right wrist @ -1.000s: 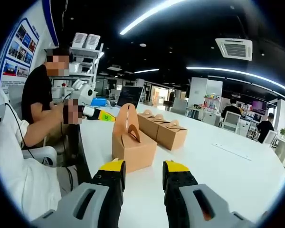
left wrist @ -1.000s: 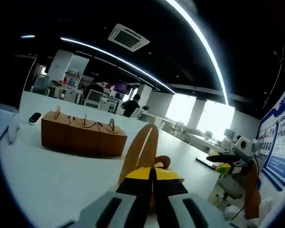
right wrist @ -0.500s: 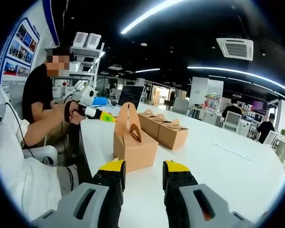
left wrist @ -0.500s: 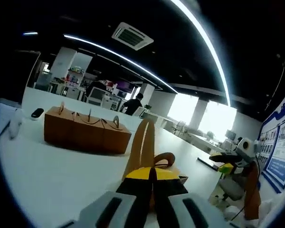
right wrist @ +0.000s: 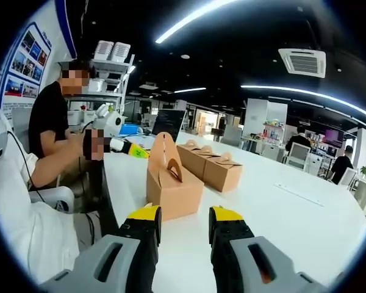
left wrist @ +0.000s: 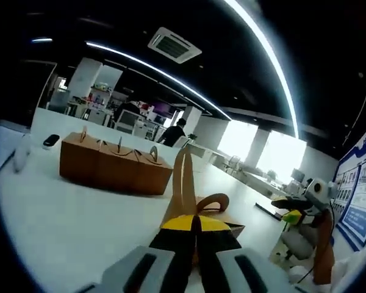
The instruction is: Pick up one paper box from the group, open the paper box, and remove the item inside
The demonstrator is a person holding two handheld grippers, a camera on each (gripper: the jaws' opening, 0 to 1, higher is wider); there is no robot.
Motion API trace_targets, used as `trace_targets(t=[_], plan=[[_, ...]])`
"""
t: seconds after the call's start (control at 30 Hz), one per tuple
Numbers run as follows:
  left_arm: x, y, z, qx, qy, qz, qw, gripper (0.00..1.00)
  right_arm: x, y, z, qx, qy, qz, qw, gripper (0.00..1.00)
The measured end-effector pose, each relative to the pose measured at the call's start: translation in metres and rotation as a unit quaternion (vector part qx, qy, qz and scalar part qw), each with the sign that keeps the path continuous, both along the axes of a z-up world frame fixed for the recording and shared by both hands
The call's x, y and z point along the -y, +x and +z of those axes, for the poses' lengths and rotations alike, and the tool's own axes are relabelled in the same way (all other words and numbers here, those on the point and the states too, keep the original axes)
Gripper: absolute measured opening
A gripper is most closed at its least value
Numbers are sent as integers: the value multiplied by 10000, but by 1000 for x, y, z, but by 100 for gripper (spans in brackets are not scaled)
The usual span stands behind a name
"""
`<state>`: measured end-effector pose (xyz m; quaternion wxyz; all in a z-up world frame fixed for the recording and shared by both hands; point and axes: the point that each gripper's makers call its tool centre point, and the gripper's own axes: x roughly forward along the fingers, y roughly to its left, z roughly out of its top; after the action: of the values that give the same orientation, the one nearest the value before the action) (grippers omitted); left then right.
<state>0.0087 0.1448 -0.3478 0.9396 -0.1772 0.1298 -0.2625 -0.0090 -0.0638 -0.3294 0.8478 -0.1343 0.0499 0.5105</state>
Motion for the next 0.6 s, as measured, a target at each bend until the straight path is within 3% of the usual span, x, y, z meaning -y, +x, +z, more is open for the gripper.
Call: trace_targets(t=[0.6], plan=[[-8, -1, -10, -139, -92, 86, 9998, 4, -1, 0, -1, -9, -16, 11, 10000, 32]])
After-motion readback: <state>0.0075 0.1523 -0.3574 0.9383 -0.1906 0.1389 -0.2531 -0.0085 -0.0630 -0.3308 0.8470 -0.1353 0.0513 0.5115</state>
